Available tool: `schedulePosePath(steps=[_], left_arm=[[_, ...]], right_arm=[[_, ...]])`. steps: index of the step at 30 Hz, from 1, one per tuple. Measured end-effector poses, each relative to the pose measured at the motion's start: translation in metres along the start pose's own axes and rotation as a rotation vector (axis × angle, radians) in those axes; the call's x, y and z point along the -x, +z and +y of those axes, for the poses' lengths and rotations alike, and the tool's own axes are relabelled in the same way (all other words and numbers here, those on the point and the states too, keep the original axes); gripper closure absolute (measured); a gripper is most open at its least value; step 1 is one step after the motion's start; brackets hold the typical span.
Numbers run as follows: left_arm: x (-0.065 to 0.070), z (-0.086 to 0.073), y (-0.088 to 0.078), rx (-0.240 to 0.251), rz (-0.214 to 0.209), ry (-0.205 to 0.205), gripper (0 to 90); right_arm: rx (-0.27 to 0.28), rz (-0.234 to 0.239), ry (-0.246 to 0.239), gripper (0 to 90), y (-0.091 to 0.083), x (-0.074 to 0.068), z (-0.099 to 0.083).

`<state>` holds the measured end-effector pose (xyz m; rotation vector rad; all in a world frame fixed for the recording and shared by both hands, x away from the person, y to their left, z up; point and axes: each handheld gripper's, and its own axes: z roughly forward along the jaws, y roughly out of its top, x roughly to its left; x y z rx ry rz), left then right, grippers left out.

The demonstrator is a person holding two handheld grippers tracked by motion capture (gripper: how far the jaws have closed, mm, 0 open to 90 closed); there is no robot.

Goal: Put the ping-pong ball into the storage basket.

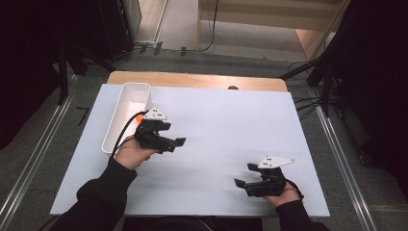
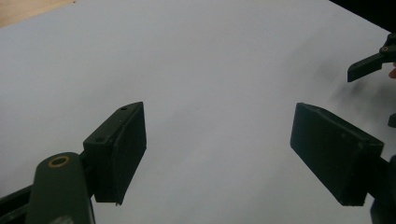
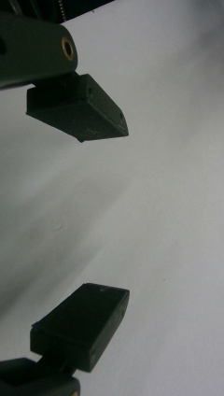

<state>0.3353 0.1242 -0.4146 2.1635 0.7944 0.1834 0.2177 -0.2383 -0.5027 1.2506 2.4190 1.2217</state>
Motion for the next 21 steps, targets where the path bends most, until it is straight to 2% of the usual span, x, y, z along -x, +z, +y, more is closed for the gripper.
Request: schedulePosePath(steps=[15, 21], left_arm=[[0.006, -0.016, 0.002, -0.002, -0.025, 0.029, 19.1], [0.009, -0.023, 0.003, -0.020, -0.038, 0.046, 19.1]], right_arm=[[-0.003, -0.001, 0.001, 17.6, 0.000, 0.000, 0.000], [-0.005, 0.000, 0.006, 17.6, 0.000, -0.001, 0.000]])
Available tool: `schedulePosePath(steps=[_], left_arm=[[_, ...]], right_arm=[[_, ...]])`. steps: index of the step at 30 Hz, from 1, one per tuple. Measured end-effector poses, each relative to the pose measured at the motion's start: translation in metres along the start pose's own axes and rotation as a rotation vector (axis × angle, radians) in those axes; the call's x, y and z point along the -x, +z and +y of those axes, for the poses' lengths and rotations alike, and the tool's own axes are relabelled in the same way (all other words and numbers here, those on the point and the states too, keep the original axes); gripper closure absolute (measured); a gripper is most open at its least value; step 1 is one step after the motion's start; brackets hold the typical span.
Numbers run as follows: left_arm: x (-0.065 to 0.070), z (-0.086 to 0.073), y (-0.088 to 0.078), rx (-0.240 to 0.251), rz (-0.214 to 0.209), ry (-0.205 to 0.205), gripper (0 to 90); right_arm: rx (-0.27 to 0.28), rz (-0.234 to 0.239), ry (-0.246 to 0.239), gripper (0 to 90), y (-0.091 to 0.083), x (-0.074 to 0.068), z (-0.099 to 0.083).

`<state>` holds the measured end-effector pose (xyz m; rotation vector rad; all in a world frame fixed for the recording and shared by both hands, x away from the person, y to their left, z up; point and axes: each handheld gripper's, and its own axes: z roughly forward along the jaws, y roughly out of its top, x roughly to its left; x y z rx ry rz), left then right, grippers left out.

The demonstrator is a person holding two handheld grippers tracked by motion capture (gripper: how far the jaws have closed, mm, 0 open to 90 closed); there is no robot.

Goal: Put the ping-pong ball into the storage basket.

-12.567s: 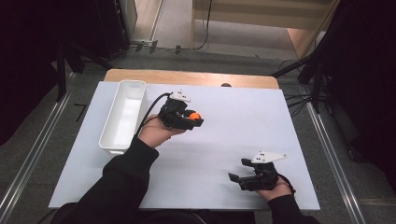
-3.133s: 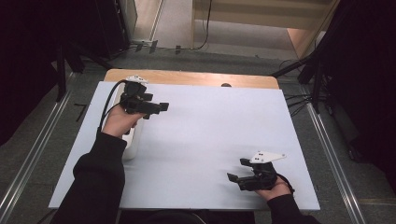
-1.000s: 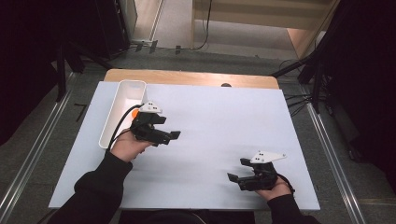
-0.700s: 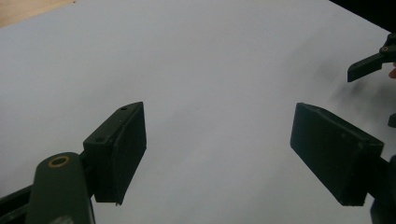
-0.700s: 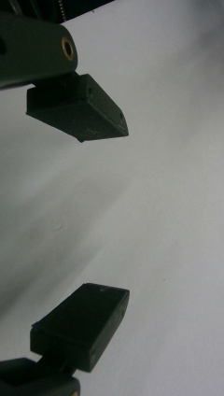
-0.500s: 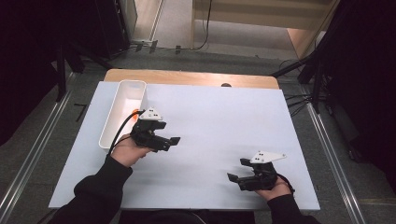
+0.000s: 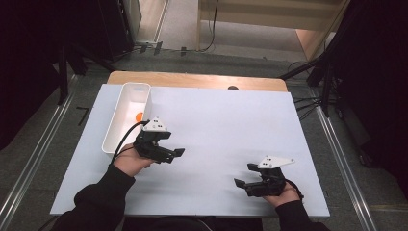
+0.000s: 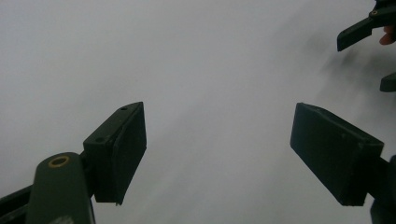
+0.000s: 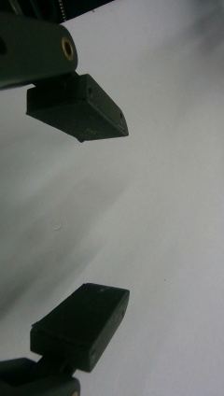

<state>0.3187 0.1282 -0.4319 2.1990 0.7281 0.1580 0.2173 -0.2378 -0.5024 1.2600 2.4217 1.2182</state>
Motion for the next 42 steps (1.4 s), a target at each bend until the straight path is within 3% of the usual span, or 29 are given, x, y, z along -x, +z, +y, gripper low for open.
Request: schedulePosePath(steps=[11, 13, 16, 27, 38, 42], left_arm=[[0.002, -0.011, -0.002, 0.000, -0.014, 0.024, 19.1], [0.002, -0.013, -0.002, -0.008, -0.041, 0.019, 19.1], [0.002, -0.017, -0.003, -0.002, -0.048, 0.018, 19.1], [0.005, -0.028, -0.004, -0.009, -0.033, 0.048, 19.1], [0.007, -0.044, -0.004, -0.014, -0.050, 0.072, 19.0], [0.007, -0.048, -0.005, -0.016, -0.053, 0.065, 19.0]], right_arm=[[-0.001, 0.000, 0.001, 17.7, 0.000, 0.000, 0.000], [-0.001, -0.001, 0.001, 17.6, 0.000, 0.000, 0.000], [-0.001, 0.000, 0.001, 17.7, 0.000, 0.000, 0.000], [0.002, -0.001, 0.001, 17.7, 0.001, 0.001, 0.000], [0.000, 0.000, 0.006, 17.6, 0.000, 0.000, 0.000], [0.005, -0.007, 0.000, 17.7, 0.000, 0.001, -0.001]])
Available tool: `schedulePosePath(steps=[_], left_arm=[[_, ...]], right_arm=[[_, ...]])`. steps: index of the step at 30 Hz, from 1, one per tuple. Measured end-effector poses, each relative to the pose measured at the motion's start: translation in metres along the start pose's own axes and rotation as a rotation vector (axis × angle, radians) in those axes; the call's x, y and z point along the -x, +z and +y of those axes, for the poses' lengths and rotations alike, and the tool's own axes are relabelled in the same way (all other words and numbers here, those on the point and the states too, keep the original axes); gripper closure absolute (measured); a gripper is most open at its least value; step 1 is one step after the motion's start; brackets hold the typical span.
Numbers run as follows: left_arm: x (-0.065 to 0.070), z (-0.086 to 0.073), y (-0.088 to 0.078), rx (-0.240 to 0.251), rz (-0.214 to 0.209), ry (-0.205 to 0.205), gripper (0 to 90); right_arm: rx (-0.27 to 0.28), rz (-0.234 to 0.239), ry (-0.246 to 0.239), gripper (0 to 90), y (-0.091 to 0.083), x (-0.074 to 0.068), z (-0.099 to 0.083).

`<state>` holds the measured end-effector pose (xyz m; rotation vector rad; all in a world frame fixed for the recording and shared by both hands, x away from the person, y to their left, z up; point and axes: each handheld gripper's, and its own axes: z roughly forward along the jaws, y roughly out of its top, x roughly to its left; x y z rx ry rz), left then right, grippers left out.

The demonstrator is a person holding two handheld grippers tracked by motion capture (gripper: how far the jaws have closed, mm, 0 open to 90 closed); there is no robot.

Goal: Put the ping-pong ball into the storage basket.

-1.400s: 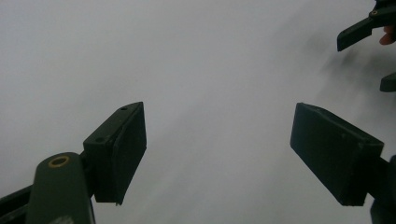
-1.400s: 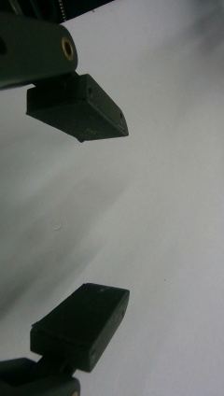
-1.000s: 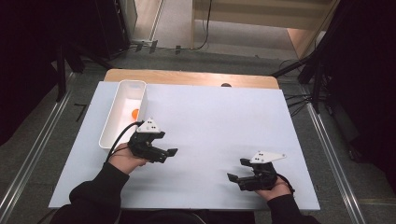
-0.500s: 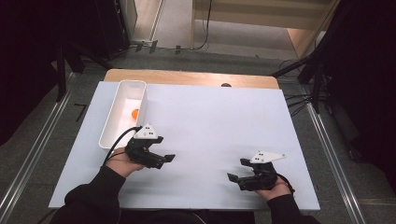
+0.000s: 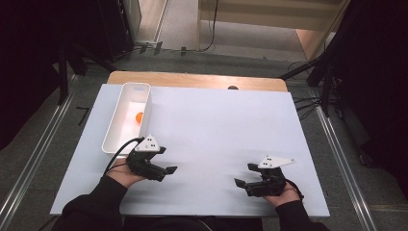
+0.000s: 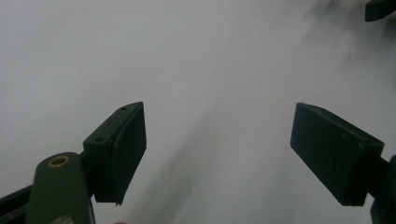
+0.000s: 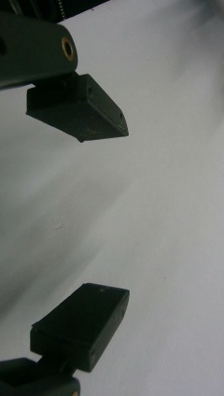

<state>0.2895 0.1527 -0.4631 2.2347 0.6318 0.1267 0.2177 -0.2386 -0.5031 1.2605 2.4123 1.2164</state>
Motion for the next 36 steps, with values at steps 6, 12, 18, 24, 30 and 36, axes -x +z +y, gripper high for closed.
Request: schedulePosePath(steps=[6, 12, 18, 24, 30, 36], left_arm=[[0.001, -0.006, -0.001, -0.028, 0.010, 0.008, 19.0], [0.000, -0.012, -0.004, -0.034, 0.013, 0.005, 19.0], [0.000, -0.016, -0.007, -0.024, -0.002, -0.010, 19.0], [0.002, -0.020, -0.008, -0.026, -0.008, -0.010, 19.0], [0.002, -0.024, -0.009, -0.046, -0.006, 0.004, 19.0], [0.004, -0.025, -0.009, -0.049, -0.009, 0.010, 19.0]], right_arm=[[0.001, 0.004, 0.000, 17.6, 0.000, 0.000, 0.000], [0.001, 0.003, -0.001, 17.7, 0.000, 0.000, 0.000], [-0.003, 0.005, 0.004, 17.7, 0.000, -0.001, 0.000], [0.000, 0.004, 0.001, 17.7, 0.000, 0.000, 0.000], [-0.005, 0.006, 0.005, 17.7, 0.000, -0.001, 0.000], [-0.004, 0.005, 0.003, 17.7, 0.000, -0.001, 0.000]])
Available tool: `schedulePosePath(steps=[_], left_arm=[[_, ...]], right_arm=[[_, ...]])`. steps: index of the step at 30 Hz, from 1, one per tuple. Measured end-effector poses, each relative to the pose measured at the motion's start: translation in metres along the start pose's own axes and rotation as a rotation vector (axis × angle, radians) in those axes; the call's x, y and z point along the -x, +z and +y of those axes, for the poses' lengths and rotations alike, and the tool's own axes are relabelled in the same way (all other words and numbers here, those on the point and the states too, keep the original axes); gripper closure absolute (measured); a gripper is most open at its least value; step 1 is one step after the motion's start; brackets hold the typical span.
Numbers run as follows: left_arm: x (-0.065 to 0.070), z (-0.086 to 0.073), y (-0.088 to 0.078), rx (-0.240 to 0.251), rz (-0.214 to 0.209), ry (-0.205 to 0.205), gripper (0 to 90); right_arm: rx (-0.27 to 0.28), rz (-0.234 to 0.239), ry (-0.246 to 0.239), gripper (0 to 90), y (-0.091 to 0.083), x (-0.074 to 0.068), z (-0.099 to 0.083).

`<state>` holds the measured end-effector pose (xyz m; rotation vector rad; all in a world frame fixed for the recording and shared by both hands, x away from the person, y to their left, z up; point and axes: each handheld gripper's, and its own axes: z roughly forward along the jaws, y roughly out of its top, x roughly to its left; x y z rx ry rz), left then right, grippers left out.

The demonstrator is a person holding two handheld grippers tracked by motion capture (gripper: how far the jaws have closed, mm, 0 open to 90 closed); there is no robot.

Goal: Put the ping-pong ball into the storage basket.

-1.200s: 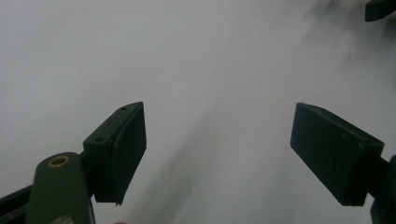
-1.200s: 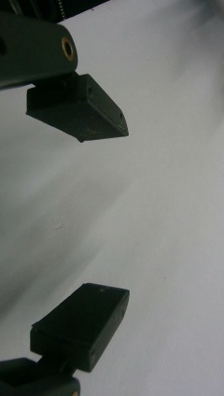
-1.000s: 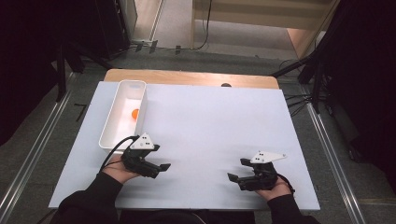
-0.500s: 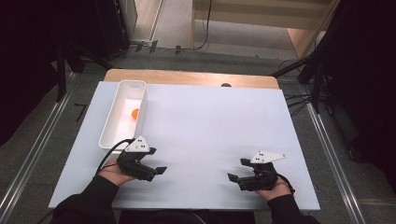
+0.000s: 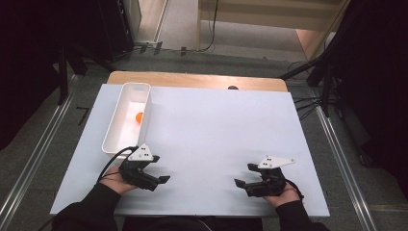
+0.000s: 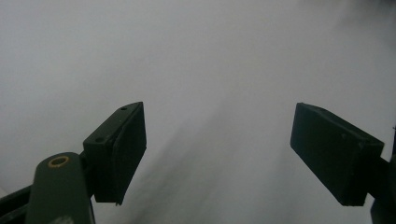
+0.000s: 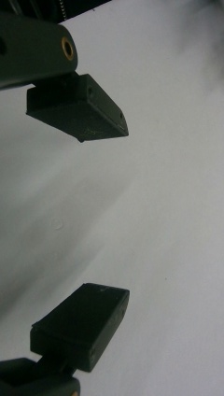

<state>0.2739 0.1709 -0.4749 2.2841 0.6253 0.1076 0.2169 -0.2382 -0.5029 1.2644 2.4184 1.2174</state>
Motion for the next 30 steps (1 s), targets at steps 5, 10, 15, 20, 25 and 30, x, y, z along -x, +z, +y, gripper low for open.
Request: schedulePosePath(steps=[5, 10, 15, 20, 25, 30], left_arm=[[0.0003, -0.0007, -0.0003, -0.001, -0.001, 0.005, 19.0], [0.0003, -0.0009, -0.0006, -0.002, -0.002, 0.006, 19.0], [0.0003, -0.0013, -0.0001, -0.003, -0.003, 0.002, 19.0], [0.0002, -0.0014, -0.0002, -0.004, -0.004, 0.003, 19.0], [0.0000, -0.0015, -0.0002, -0.005, -0.004, 0.001, 19.0], [-0.0004, -0.0015, 0.0001, -0.011, -0.007, 0.004, 19.0]], right_arm=[[0.000, 0.001, 0.000, 17.7, 0.0002, -0.0001, 0.0000], [0.000, 0.001, 0.001, 17.7, 0.0002, -0.0002, 0.0001], [0.001, 0.001, 0.001, 17.6, 0.0002, -0.0001, 0.0000], [0.000, 0.001, 0.000, 17.7, 0.0001, -0.0002, 0.0001], [0.001, 0.002, 0.001, 17.7, 0.0001, -0.0001, 0.0000], [0.000, 0.001, 0.000, 17.7, 0.0002, 0.0001, 0.0000]])
